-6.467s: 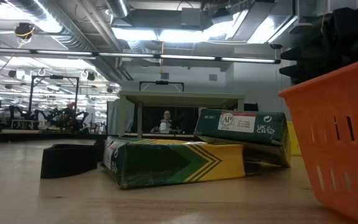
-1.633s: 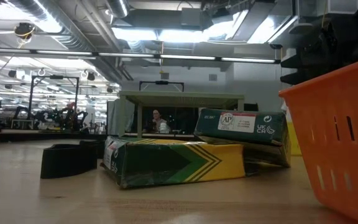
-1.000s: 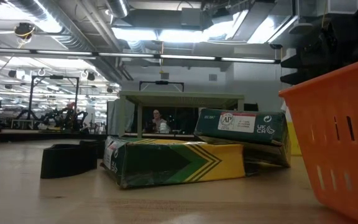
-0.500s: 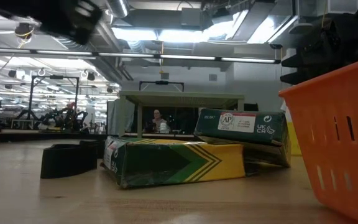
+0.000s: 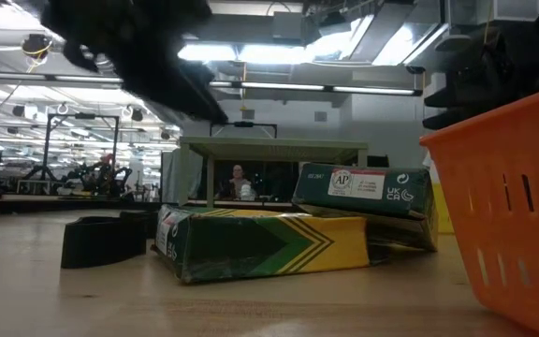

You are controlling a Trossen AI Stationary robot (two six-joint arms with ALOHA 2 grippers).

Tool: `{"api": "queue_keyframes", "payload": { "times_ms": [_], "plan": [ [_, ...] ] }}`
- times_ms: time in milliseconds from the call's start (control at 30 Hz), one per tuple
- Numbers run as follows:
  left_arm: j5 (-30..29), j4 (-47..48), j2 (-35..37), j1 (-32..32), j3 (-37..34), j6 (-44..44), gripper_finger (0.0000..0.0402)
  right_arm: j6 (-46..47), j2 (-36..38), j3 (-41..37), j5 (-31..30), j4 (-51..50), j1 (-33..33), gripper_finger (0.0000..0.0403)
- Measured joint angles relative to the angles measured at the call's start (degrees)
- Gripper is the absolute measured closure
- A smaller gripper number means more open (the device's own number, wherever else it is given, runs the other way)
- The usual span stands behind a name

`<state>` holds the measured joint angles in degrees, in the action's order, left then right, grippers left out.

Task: Pick & Place Office Desk Supplies
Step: Put the black rubber band into the orange bin

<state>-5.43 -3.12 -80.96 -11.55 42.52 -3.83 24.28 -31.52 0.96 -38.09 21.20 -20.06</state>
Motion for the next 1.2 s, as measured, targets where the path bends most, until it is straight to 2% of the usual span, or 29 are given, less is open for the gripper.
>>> {"api": "queue_keyframes", "payload": {
  "times_ms": [100, 300, 567, 767, 867, 1200],
  "plan": [
    [-0.73, 2.34, -4.13, 1.54, -0.07, 1.05, 0.0261, 0.23, -0.25, 0.01, -0.01, -0.47, 0.01, 0.0147],
    [-6.05, 6.22, -9.84, 4.25, -0.11, 2.68, 0.0261, 0.71, -0.84, 0.01, -0.03, -2.74, 0.01, 0.0147],
    [-6.86, 10.82, -8.45, 5.31, -0.09, 4.43, 0.0261, 0.79, -1.87, 0.01, -0.46, -3.05, 0.0, 0.0147],
    [-3.64, 13.59, -4.27, 3.81, -0.09, 7.37, 0.0261, 1.02, -2.83, 0.01, -0.5, -3.25, 0.01, 0.0147],
    [-3.82, 13.54, -3.05, 2.84, 0.0, 7.77, 0.0261, 1.04, -3.34, 0.01, -0.5, -3.29, 0.01, 0.0147],
    [-4.94, 15.33, -6.7, 4.05, 0.0, 9.23, 0.026, 3.21, -4.8, 0.01, -2.0, -3.29, 0.01, 0.0147]
  ]
}}
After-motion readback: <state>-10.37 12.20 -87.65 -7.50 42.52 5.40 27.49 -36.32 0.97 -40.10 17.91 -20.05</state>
